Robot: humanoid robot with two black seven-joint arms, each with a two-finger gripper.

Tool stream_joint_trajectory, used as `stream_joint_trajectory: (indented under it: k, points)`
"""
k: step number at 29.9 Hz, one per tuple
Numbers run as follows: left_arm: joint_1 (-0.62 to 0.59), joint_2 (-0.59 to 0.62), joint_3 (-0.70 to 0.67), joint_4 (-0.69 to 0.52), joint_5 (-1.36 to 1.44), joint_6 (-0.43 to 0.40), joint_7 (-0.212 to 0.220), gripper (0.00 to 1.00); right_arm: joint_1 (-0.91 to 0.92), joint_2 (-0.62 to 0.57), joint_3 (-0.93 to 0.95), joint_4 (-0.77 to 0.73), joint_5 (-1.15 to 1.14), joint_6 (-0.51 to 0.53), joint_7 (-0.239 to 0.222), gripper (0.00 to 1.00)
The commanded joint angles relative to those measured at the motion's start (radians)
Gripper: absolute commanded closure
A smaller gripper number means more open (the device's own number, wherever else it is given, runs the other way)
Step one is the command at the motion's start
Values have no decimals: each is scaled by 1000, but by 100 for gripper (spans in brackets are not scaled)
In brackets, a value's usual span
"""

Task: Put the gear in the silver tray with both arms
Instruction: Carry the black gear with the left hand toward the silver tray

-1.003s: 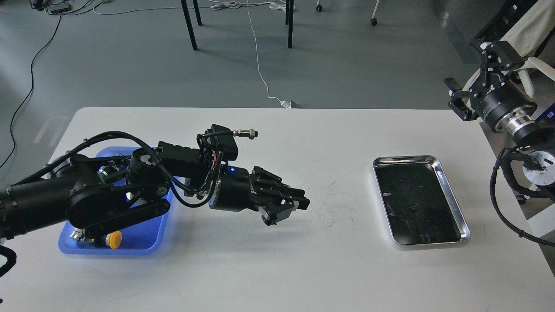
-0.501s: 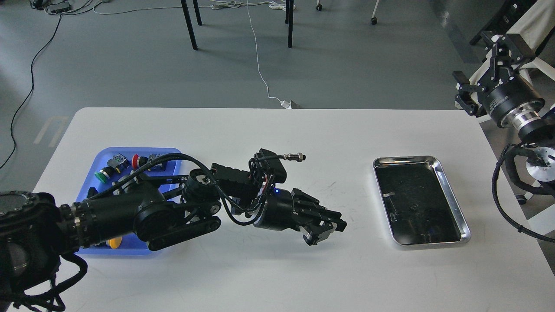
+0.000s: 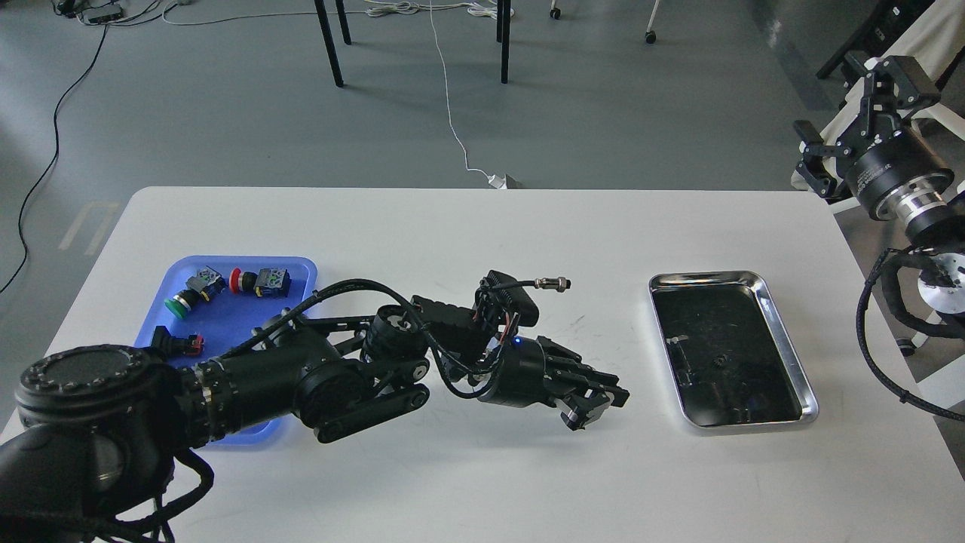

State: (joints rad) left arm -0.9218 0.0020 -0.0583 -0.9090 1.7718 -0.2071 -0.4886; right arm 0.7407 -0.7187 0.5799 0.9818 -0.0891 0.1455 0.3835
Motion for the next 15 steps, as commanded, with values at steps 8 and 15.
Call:
stream_joint_trajectory:
  k: [8, 15]
  points:
    - [1, -2, -2, 65, -9, 0, 0, 87, -1, -7, -3, 1, 0, -3, 0, 1]
    - [12, -2, -2, 82, -15, 0, 0, 84, -3, -7, -5, 1, 0, -3, 0, 1]
